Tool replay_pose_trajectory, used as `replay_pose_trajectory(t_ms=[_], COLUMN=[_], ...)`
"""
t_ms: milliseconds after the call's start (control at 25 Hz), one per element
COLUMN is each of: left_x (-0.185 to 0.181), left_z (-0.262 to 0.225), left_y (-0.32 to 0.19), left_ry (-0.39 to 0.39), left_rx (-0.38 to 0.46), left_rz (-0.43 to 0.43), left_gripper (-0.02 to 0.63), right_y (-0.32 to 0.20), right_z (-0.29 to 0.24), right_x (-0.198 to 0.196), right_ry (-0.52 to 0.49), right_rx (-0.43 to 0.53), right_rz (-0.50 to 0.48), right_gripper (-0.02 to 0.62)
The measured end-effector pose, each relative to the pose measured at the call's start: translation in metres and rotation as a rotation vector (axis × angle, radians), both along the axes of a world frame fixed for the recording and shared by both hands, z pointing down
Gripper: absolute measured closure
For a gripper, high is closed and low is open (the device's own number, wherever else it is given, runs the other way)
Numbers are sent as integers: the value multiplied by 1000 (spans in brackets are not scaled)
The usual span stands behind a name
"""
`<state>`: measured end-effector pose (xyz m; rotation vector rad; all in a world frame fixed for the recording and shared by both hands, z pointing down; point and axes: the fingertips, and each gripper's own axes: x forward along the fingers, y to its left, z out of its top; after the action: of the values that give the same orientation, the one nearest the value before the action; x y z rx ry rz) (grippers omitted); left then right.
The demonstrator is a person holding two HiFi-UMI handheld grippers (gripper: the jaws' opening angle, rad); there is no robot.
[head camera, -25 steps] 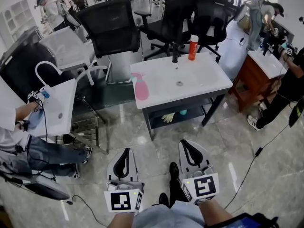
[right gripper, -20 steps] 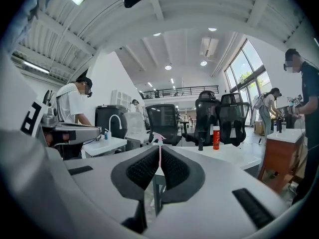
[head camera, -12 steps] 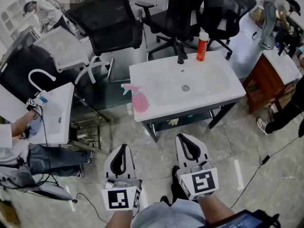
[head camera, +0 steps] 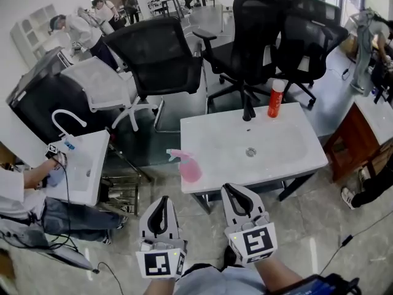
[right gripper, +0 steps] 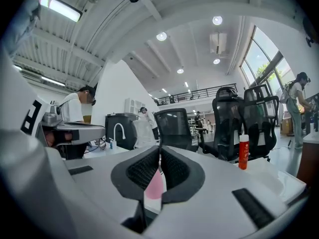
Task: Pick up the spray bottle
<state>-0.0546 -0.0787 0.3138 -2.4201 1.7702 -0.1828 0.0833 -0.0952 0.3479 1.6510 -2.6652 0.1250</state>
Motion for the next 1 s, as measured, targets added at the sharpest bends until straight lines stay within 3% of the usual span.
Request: replay_pose_trajectory(t_ms=[400,720,1000], left_x=[-17,-38,-58], left_z=[3,27,38], left_y=[-29,-65,-103], left_ry=[14,42,49], left_rx=[7,-25,-59], left_rz=[-98,-116,-123], left_gripper=[591,591,591], right_y=[-44,-76,-109], right_z=[2,20,39], right_x=[-20,-44,-68], right_ry=[7,15,26], right_rx=[-2,-12,-66], right_rz=[-107,-155,-193], right_gripper=[566,553,483])
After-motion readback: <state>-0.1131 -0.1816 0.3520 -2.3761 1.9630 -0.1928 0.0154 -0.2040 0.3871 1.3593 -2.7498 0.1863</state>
